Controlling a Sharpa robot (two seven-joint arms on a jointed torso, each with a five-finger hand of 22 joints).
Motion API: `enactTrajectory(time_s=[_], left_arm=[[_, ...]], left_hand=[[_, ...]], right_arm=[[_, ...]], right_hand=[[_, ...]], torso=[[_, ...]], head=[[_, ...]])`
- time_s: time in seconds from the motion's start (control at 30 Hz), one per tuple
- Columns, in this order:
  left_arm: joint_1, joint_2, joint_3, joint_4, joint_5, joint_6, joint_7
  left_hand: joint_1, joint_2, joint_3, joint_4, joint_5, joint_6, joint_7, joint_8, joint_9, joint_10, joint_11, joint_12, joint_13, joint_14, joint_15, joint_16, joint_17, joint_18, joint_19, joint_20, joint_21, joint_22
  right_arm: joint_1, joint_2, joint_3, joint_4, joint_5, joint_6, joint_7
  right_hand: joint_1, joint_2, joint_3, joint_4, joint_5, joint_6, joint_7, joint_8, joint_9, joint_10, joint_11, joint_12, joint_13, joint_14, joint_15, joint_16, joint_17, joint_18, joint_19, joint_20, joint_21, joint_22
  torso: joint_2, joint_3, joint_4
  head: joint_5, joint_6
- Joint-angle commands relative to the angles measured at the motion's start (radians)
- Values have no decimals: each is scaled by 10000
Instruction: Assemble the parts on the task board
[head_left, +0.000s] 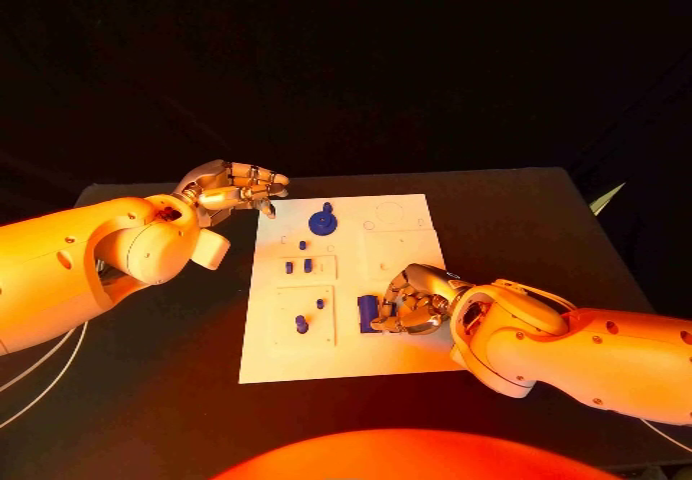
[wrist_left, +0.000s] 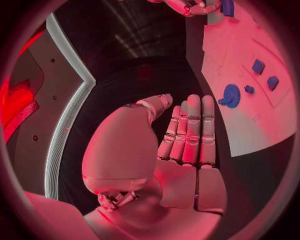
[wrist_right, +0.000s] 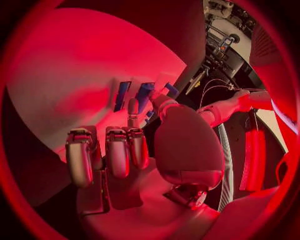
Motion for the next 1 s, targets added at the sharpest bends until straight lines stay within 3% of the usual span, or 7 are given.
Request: enactTrajectory(time_s=[0.03, 0.6, 1.0], left_arm=[[6, 10, 5, 19, 47, 157, 56], [6, 0, 4, 17, 47, 156, 59], [4, 9, -1, -29, 47, 142, 66]], left_hand=[[9, 49, 24, 28, 48, -62, -4, 21, 11, -75, 11, 66, -12, -38, -7, -46, 10, 122, 52, 34, -53, -16], [9, 49, 24, 28, 48, -62, -4, 21, 11, -75, 11, 66, -12, -38, -7, -46, 10, 122, 52, 34, -53, -16], [6, 56, 23, 47, 47, -66, -4, 26, 11, -88, 12, 86, -17, -44, -4, -42, 15, 121, 61, 36, -71, -22]], right_arm=[[-3, 68, -1, -47, -453, 172, -304], [-5, 82, -1, -46, -991, -130, -356], [-4, -139, 2, 192, -21, -1124, 448]], right_hand=[[114, 22, 3, -22, -46, 59, -10, 51, 13, 931, -85, 33, 2532, 1054, -57, 38, 2625, -116, 1023, -68, 35, 2598], [332, 88, 86, -85, -22, 113, -43, 92, 19, 944, -119, 59, 2545, 1056, -91, 41, 2635, -125, 1036, -97, 78, 2609], [125, -63, -193, 141, 20, 22, 11, 56, -5, 911, -76, -8, 2510, 1043, -64, 18, 2571, -92, 985, -90, -90, 2565]], torso=[[1, 8, -13], [0, 11, -7], [-25, 8, -14]], head=[[6, -7], [-32, 25], [3, 87]])
